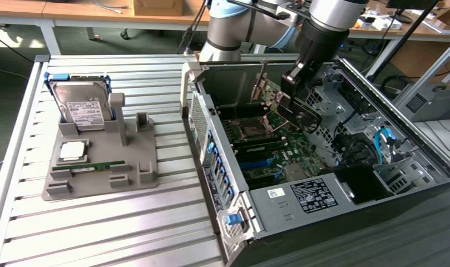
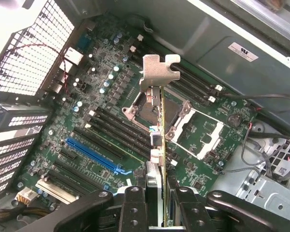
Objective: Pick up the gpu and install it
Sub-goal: 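Insert the gpu into the slot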
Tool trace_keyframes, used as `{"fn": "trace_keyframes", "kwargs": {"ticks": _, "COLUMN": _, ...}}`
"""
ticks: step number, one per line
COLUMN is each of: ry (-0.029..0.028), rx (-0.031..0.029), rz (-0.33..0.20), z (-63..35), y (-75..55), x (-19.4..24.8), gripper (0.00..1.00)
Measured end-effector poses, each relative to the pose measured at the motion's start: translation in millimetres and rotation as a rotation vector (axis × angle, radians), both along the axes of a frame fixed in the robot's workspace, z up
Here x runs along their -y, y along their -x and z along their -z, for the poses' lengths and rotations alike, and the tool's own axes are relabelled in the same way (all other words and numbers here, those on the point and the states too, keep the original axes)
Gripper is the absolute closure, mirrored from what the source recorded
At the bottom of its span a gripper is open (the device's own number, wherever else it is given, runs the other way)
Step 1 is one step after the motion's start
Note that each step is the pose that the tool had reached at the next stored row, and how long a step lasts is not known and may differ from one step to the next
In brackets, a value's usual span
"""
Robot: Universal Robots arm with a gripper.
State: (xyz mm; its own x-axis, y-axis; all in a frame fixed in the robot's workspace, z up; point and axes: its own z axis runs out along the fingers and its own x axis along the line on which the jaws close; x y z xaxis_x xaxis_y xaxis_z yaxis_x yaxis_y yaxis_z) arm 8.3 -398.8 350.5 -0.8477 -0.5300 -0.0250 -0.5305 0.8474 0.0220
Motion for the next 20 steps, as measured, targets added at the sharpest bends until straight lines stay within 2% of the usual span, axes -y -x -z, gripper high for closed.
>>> {"fn": "trace_keyframes", "kwargs": {"ticks": 20, "ry": 0.0000, "rx": 0.0000, "rz": -0.059, "z": 0.1, "y": 0.0, "x": 0.0, "gripper": 0.73}}
